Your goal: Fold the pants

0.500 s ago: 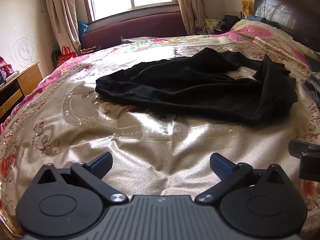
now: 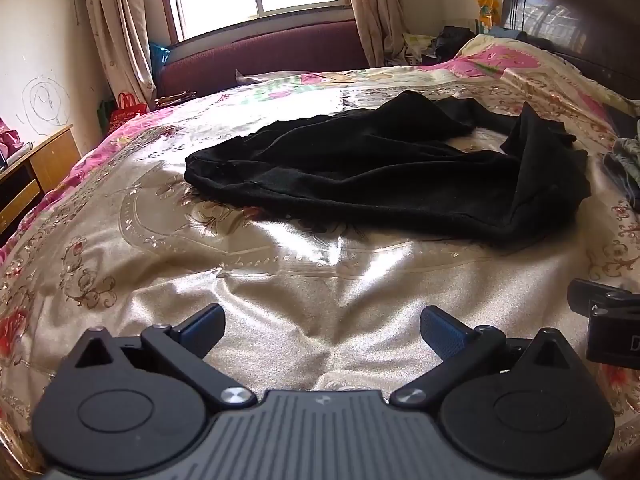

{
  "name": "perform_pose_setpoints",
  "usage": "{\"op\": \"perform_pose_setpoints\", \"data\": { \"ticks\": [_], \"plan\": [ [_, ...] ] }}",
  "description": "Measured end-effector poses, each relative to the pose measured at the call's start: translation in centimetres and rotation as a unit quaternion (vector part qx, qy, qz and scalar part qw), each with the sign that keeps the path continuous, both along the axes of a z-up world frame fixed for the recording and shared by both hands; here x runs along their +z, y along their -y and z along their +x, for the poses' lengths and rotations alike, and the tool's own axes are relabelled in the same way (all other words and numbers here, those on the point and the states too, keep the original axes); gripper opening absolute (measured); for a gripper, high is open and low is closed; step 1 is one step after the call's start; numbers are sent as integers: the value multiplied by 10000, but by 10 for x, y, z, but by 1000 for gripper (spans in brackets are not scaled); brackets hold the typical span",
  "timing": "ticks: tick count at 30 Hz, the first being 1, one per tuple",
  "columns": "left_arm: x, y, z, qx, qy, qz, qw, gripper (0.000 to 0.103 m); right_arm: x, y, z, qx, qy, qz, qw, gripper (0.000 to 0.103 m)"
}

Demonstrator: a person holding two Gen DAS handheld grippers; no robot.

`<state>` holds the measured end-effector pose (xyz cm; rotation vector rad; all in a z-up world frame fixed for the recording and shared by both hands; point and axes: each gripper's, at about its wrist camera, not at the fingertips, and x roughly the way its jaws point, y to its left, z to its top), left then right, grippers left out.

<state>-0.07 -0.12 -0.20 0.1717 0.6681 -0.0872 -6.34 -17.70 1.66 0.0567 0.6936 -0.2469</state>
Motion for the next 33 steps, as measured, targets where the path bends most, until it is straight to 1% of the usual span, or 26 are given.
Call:
{"op": "perform_pose_setpoints", "data": {
  "ticks": [33],
  "plan": [
    [-2,1,0,-21,36,8,10000,103,-5,-2,-1,132,-78,-58,9999,102]
  ]
}}
